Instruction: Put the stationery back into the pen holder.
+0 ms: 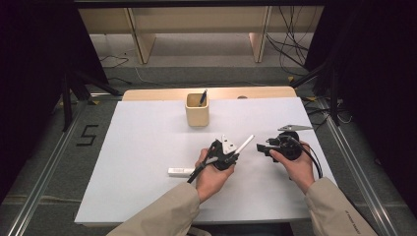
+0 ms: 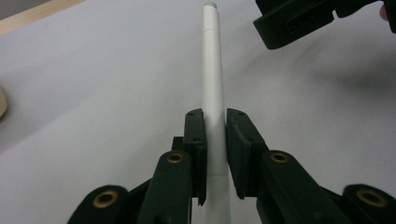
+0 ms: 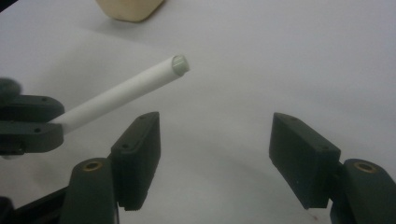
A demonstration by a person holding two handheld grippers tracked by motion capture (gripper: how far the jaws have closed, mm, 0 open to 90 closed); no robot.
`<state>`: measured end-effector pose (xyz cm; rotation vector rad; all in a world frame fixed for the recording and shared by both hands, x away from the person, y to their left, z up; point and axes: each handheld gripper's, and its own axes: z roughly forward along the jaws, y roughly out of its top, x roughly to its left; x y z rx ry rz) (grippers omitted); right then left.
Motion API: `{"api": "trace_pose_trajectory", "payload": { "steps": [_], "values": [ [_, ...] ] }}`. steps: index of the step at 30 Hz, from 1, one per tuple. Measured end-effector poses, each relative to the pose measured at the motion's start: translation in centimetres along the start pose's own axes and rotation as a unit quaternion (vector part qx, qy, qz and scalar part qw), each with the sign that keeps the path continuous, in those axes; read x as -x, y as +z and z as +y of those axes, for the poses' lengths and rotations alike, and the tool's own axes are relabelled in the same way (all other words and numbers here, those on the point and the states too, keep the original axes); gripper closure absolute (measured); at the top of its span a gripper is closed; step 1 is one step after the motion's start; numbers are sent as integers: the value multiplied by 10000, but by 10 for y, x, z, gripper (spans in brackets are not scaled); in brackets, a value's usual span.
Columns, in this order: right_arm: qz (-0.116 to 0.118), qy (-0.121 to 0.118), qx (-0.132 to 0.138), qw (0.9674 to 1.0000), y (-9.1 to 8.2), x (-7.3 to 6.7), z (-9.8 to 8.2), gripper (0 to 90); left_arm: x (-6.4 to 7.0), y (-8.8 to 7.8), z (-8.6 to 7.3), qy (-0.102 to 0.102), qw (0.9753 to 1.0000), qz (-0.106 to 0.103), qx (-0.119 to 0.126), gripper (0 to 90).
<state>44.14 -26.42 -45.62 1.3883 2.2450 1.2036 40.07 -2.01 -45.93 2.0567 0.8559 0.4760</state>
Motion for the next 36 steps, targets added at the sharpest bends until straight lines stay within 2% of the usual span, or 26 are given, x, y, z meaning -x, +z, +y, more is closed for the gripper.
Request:
{"api": "trace_pose_trajectory", "payload": {
  "steps": [9, 22, 36],
  "values": [
    [235, -82, 9, 9997, 3, -18, 0, 343, -8, -15, -4, -45, 9999, 6, 110, 787],
    [449, -141, -26, 9989, 10, -32, -1, 341, -22, -34, -15, -106, 9998, 55, 155, 787],
    [773, -40, 39, 9970, 17, -46, 1, 342, -26, -43, -26, -108, 9998, 80, 135, 786]
  ]
}}
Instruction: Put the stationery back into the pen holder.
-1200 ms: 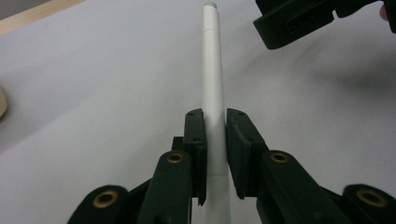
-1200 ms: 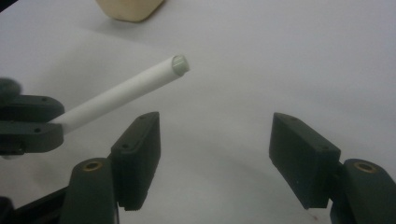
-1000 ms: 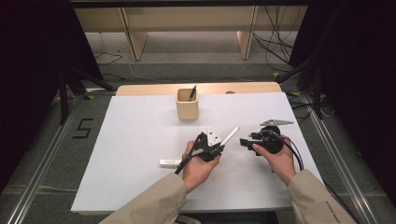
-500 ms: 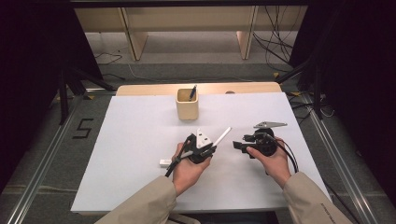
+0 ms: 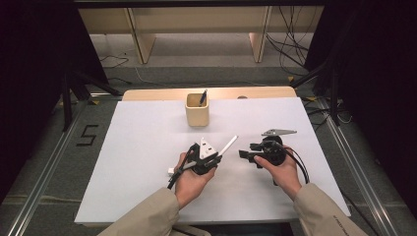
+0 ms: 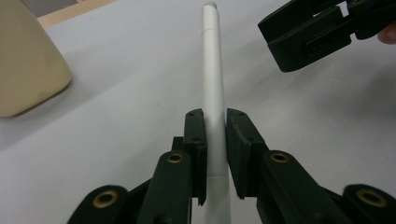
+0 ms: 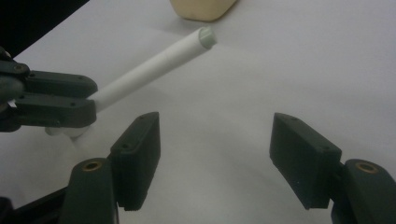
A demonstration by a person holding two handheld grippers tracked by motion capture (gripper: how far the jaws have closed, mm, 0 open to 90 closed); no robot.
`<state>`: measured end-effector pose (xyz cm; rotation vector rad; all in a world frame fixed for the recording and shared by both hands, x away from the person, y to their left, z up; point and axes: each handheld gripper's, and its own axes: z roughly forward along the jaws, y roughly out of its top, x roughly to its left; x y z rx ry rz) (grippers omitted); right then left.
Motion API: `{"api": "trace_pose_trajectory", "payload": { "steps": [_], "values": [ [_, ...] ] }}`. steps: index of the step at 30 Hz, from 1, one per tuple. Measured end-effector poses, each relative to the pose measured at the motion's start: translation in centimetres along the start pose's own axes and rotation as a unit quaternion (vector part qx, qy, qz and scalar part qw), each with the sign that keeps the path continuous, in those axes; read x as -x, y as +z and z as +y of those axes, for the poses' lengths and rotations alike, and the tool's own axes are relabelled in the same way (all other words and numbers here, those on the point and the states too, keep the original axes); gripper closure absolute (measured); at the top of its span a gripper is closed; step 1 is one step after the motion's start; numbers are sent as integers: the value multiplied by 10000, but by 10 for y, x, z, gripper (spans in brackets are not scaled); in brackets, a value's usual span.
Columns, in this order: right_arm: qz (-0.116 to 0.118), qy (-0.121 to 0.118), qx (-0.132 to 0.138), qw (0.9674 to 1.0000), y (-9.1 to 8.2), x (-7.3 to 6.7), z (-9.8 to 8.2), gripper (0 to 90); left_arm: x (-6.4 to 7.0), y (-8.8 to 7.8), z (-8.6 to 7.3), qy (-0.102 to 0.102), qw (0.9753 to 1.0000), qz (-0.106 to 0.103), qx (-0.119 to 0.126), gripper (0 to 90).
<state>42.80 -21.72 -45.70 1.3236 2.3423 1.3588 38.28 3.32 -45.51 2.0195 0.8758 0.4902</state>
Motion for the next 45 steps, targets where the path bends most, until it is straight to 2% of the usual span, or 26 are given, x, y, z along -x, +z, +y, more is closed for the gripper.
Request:
{"api": "trace_pose_trajectory", "payload": {
  "steps": [22, 27, 37, 45],
  "values": [
    [479, 185, 27, 9987, 30, -23, 11, 337, -9, -14, -12, 3, 9999, 98, -34, 786],
    [551, 148, 0, 9984, 35, -29, 11, 335, -12, -18, -17, -21, 9999, 143, -37, 786],
    [525, -46, -137, 9985, 40, -40, 9, 328, -13, -23, -24, 8, 9998, 192, -71, 786],
    [542, -93, -250, 9982, 44, -47, 6, 327, -11, -24, -28, -6, 9998, 186, -118, 786]
  ]
}}
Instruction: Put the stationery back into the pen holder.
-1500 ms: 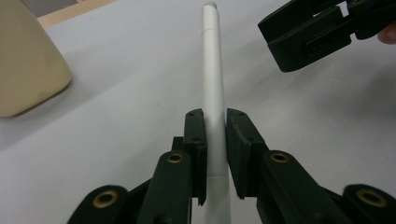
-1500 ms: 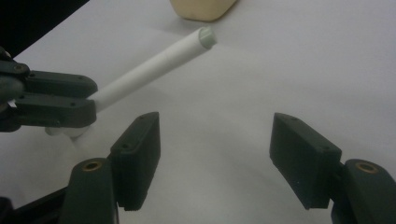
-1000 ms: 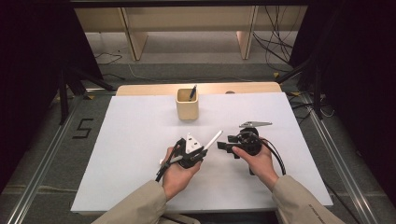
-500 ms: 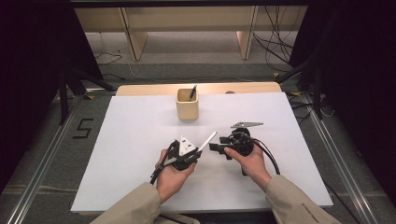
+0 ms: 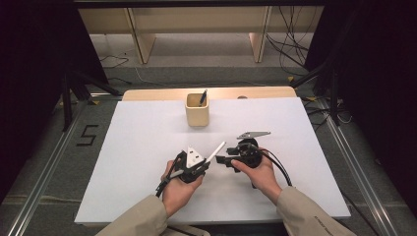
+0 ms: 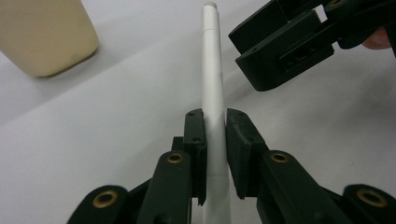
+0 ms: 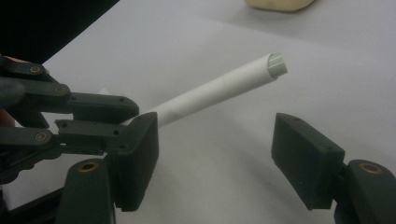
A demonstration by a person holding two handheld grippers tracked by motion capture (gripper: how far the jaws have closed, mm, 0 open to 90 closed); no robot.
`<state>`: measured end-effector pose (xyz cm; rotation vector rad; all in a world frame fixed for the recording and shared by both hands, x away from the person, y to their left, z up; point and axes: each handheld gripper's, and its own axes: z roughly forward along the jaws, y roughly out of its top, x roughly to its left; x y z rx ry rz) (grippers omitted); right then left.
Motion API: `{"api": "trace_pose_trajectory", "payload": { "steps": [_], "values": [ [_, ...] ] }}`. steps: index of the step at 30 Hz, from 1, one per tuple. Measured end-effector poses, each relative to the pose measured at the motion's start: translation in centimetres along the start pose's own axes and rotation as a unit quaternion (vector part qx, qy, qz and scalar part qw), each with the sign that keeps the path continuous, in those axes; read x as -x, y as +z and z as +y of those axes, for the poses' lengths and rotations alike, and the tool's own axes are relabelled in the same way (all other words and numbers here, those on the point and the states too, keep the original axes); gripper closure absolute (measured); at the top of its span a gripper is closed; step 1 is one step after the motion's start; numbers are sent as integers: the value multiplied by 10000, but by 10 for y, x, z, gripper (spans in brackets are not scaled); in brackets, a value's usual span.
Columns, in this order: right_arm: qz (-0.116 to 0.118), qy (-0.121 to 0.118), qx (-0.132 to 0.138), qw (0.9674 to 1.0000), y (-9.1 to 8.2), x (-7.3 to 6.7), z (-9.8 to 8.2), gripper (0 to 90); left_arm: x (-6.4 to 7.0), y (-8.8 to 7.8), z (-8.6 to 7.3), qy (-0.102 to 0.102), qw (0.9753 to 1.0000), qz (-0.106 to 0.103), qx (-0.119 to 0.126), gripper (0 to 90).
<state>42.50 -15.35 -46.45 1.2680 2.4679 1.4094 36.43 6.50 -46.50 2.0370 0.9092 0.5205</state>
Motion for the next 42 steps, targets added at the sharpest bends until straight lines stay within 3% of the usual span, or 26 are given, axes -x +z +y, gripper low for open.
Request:
{"api": "trace_pose_trajectory", "payload": {
  "steps": [26, 35, 42],
  "values": [
    [56, 130, 7, 9999, 6, -4, -1, 331, 15, 7, 1, 36, 9999, -104, 50, 785],
    [90, 284, 226, 9993, 2, -3, 1, 461, 18, 8, 3, 51, 9999, -36, 104, 785],
    [102, 377, 303, 9988, 0, -2, 2, 511, 20, 9, 4, 43, 9999, 9, 124, 785]
  ]
}}
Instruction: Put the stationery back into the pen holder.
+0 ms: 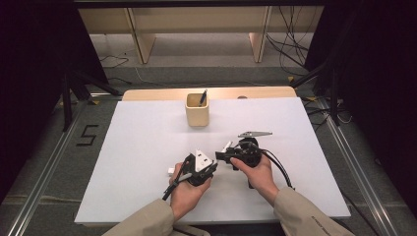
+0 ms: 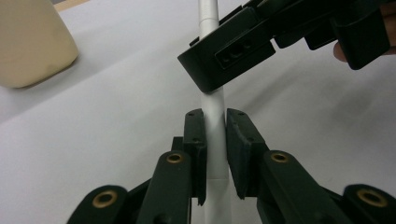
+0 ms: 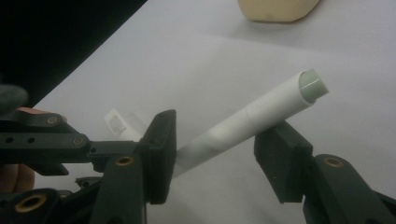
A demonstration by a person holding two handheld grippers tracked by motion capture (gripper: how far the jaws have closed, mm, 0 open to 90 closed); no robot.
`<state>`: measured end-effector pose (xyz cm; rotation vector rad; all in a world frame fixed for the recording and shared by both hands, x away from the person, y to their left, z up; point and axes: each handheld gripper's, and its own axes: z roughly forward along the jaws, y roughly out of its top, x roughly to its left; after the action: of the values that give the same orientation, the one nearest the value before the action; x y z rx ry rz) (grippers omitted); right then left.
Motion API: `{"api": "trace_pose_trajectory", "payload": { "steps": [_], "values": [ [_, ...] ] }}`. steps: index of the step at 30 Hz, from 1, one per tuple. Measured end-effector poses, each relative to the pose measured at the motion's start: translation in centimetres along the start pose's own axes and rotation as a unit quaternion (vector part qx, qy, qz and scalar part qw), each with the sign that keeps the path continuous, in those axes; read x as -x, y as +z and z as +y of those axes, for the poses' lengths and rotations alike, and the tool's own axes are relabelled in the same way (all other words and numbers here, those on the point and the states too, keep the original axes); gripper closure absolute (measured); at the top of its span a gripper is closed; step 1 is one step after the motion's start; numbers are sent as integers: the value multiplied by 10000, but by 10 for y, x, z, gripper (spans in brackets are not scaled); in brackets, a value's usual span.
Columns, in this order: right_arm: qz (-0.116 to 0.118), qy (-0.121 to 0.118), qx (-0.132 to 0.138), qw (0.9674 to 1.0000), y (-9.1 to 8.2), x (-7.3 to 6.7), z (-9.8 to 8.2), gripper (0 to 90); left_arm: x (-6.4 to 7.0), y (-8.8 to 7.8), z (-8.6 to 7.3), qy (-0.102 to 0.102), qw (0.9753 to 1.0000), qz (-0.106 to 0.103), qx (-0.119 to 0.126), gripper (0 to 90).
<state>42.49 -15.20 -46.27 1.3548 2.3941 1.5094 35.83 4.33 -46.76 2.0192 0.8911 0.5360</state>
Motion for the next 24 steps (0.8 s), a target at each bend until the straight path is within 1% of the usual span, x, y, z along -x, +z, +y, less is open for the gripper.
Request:
{"api": "trace_pose_trajectory", "payload": {
  "steps": [3, 6, 10, 13, 14, 15, 16, 18, 19, 21, 24],
  "values": [
    [24, 26, 37, 10000, 0, 0, 0, 536, 0, 0, 0, 17, 10000, 7, -16, 785],
    [49, 47, 45, 10000, 0, 0, 0, 563, 0, 1, 0, -17, 10000, 4, -32, 785],
    [157, 98, 92, 9998, -1, -1, 1, 630, 0, 2, 0, -40, 10000, 15, -29, 784],
    [352, 168, 157, 9991, -3, -2, 1, 721, -1, 4, 0, -65, 10000, 18, -13, 783],
    [468, 223, 183, 9985, -4, -2, 2, 764, -1, 4, 0, -55, 10000, 26, 8, 783],
    [608, 257, 208, 9976, -5, -3, 3, 786, -1, 3, 0, -6, 10000, 19, 47, 811],
    [465, 172, 273, 9984, -7, -5, 3, 787, -1, 3, 1, 45, 10000, 31, 75, 834],
    [534, 208, 298, 9979, -8, -3, 5, 788, -1, 2, 1, 67, 9999, 28, 108, 819],
    [512, 217, 321, 9979, -10, -3, 5, 788, -1, 2, 1, 74, 9999, 11, 116, 812],
    [446, 162, 385, 9981, -12, -3, 6, 788, -1, 1, 1, 82, 9999, -25, 126, 804],
    [372, 56, 474, 9982, -15, -4, 8, 788, -4, -3, 1, 136, 9998, -8, 146, 774]
  ]
}}
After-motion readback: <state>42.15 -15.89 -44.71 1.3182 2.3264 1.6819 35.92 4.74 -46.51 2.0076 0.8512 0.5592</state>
